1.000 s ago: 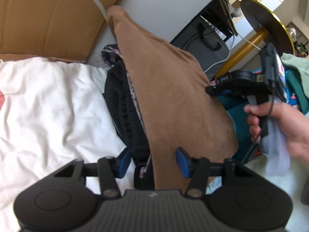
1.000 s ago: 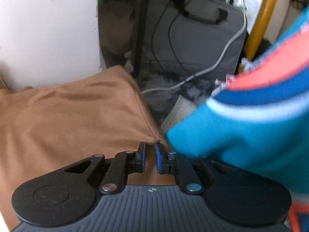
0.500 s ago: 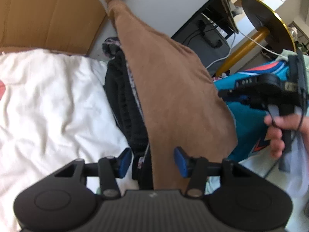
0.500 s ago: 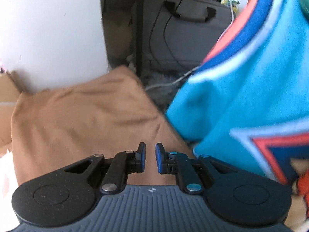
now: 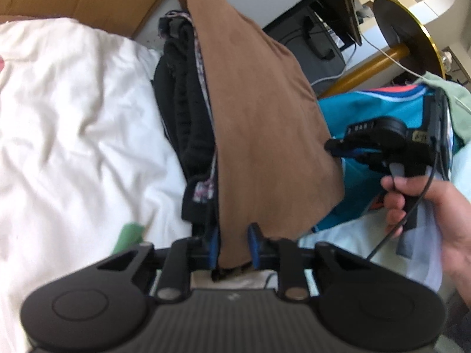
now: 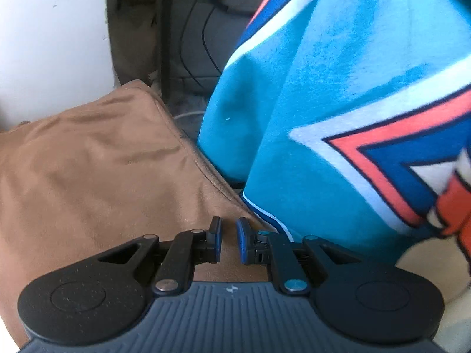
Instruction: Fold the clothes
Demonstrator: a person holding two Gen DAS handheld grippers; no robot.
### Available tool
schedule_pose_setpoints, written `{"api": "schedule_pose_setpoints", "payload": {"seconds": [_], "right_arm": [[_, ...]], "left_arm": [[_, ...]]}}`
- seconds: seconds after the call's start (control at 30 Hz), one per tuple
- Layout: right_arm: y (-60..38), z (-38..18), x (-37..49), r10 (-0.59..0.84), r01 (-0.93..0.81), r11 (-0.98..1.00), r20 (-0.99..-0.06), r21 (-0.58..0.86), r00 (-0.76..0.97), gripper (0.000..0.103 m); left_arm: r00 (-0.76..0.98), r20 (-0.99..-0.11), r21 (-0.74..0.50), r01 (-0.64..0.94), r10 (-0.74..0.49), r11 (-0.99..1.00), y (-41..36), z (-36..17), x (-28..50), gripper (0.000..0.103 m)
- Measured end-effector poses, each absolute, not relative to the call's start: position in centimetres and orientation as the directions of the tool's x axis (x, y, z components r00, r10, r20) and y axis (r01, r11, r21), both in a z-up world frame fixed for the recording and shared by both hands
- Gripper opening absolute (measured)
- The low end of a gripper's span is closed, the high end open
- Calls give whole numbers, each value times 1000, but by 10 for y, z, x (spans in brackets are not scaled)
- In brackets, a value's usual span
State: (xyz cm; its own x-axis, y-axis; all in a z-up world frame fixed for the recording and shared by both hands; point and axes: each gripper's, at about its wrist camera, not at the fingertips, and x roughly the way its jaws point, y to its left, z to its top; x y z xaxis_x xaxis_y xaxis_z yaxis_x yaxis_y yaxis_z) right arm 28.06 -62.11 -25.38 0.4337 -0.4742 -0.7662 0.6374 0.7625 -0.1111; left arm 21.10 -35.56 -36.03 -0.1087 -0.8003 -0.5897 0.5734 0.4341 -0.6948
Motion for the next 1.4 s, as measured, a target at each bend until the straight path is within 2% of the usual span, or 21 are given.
{"api": "schedule_pose_setpoints", "payload": {"seconds": [0.17,0.2,0.23,0.27,0.37,0.43,0.5,0.57,0.67,0.73,0.8,0.87,0.93,1.03,1.13,1.23,1.4], "right_arm": [[-611,-245,270,-401,622,780,-815,-66,417,19],[-608,-240,269,-379,615,787,-824,-47,422,23],[-605,-233,266,-347,600,800,-834,-24,429,33],[-600,-225,265,-323,583,812,-841,-10,434,36],[-586,-202,260,-272,542,841,-852,16,447,38],[-577,-183,253,-259,530,847,-851,27,457,44],[-569,-168,248,-227,515,855,-853,56,470,48],[-558,-153,241,-211,499,865,-856,62,473,53],[-540,-128,225,-174,473,877,-858,89,484,61],[-527,-112,217,-154,454,885,-860,99,486,67],[-515,-91,205,-142,433,896,-854,104,500,71],[-505,-67,189,-129,427,895,-843,127,523,73],[-501,-49,176,-116,441,882,-833,164,541,79],[-494,-24,154,-104,461,861,-813,215,573,82],[-482,-6,133,-121,473,853,-798,220,590,84],[-467,5,113,-92,467,843,-783,267,616,84],[-429,21,101,-70,369,903,-771,221,633,85]], "left_arm": [[-136,-625,-697,541,-769,471,-342,-343,210,16],[-141,-632,-700,527,-762,483,-336,-337,211,16],[-145,-639,-702,513,-756,494,-331,-331,212,16],[-141,-646,-698,507,-750,505,-325,-322,214,16],[-98,-696,-643,526,-711,557,-307,-288,218,19],[-55,-738,-588,540,-672,602,-295,-263,220,30],[2,-776,-522,559,-630,645,-285,-235,222,59],[47,-792,-480,568,-608,669,-275,-208,222,62],[106,-808,-436,554,-579,710,-256,-169,221,73],[153,-819,-393,551,-552,736,-244,-144,218,75],[202,-829,-353,534,-521,768,-228,-121,215,85],[241,-831,-340,494,-501,800,-211,-100,213,90],[270,-834,-329,457,-482,826,-194,-80,212,90],[338,-819,-294,445,-463,846,-173,-49,200,92],[393,-805,-236,474,-444,848,-158,-27,183,99],[424,-808,-188,471,-408,862,-142,-19,169,100],[464,-800,-145,464,-379,874,-128,-11,154,100]]}}
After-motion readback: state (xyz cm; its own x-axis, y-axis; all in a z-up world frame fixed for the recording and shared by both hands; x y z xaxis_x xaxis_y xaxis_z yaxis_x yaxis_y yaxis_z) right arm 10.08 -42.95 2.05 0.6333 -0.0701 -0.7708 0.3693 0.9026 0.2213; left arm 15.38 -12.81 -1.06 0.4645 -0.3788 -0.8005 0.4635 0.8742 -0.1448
